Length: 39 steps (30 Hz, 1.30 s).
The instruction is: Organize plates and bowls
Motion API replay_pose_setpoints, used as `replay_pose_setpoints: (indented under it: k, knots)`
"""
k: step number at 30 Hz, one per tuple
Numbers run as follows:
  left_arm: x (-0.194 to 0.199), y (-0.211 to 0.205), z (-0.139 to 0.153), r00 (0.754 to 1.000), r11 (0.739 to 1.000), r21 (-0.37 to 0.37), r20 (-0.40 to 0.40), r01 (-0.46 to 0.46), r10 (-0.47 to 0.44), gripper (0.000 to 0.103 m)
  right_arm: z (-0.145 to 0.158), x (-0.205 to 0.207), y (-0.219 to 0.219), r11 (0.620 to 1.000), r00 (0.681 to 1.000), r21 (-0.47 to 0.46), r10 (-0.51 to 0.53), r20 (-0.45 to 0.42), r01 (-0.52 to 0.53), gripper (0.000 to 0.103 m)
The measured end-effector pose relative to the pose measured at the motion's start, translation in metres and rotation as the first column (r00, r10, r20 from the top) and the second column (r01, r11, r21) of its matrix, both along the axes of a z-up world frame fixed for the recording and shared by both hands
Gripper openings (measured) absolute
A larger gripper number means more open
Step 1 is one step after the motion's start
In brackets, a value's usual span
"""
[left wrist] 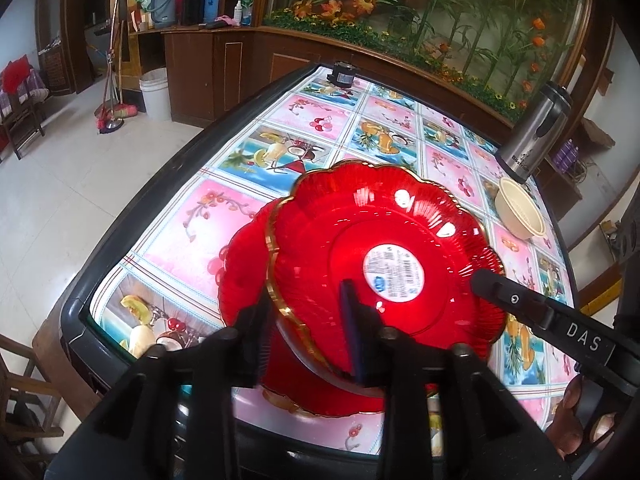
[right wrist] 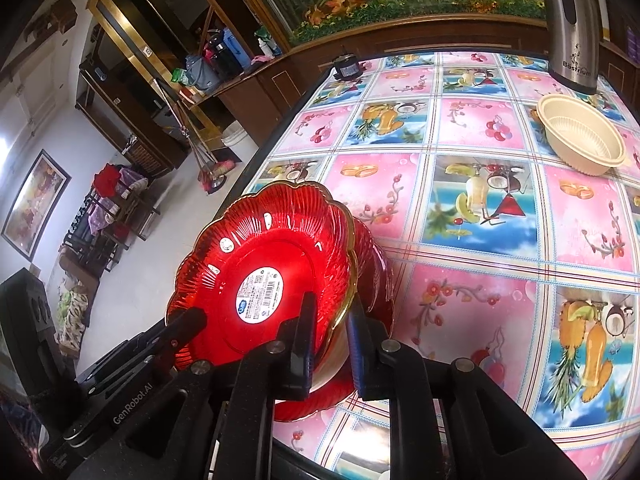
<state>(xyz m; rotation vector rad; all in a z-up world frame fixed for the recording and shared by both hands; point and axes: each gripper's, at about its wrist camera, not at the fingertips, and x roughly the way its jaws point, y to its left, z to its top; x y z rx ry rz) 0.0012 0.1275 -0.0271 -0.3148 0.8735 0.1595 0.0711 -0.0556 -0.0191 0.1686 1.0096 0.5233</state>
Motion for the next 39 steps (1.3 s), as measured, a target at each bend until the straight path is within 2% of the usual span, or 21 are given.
replay_pose_setpoints:
  k: [1,2,4,12,14,24,26,28,30,39]
  knots:
    - [0.0,0.0,0.0,1.0,1.0,-0.002,-0.008,-0.002,0.002,0.051,0.0,0.0,0.0,1.0,1.0,0.004,0.003,0.0,-0.003,0.018]
    - [-0.001,0.0,0.0,1.0,1.0,-0.005,-0.006,-0.005,0.005,0.054,0.0,0.0,0.0,1.0,1.0,0.006,0.007,-0.001,-0.007,0.019]
    - [-0.003,0.0,0.002,1.0,1.0,-0.005,0.003,-0.01,0.01,0.054,0.001,-0.001,0.002,1.0,1.0,0.008,0.011,-0.001,-0.011,0.027]
    - [-0.007,0.005,0.006,1.0,1.0,0.001,0.01,-0.028,0.028,0.059,0.003,-0.003,0.003,1.0,1.0,0.018,0.009,-0.001,-0.009,0.029]
    - [-0.01,0.007,0.007,0.999,0.999,0.004,0.015,-0.039,0.038,0.061,0.006,-0.005,0.002,1.0,1.0,0.024,0.006,0.004,-0.006,0.031]
    - [-0.017,0.008,0.019,0.997,0.998,0.018,0.057,-0.057,0.056,0.062,0.016,-0.011,-0.007,0.998,1.0,0.07,-0.005,0.021,0.004,0.044]
    - [-0.017,0.007,0.023,0.996,0.998,0.026,0.07,-0.06,0.059,0.068,0.019,-0.012,-0.01,0.995,1.0,0.095,-0.008,0.019,0.007,0.051]
    - [-0.018,0.005,0.027,0.994,0.997,0.034,0.088,-0.067,0.063,0.075,0.02,-0.013,-0.015,0.992,1.0,0.128,-0.011,0.017,0.009,0.067]
    - [-0.018,0.003,0.029,0.993,0.997,0.042,0.096,-0.069,0.064,0.075,0.022,-0.013,-0.019,0.988,1.0,0.154,-0.016,0.011,0.015,0.077]
    - [-0.016,-0.005,0.039,0.992,0.996,0.064,0.115,-0.067,0.06,0.075,0.023,-0.013,-0.028,0.983,1.0,0.181,-0.014,0.008,0.013,0.078]
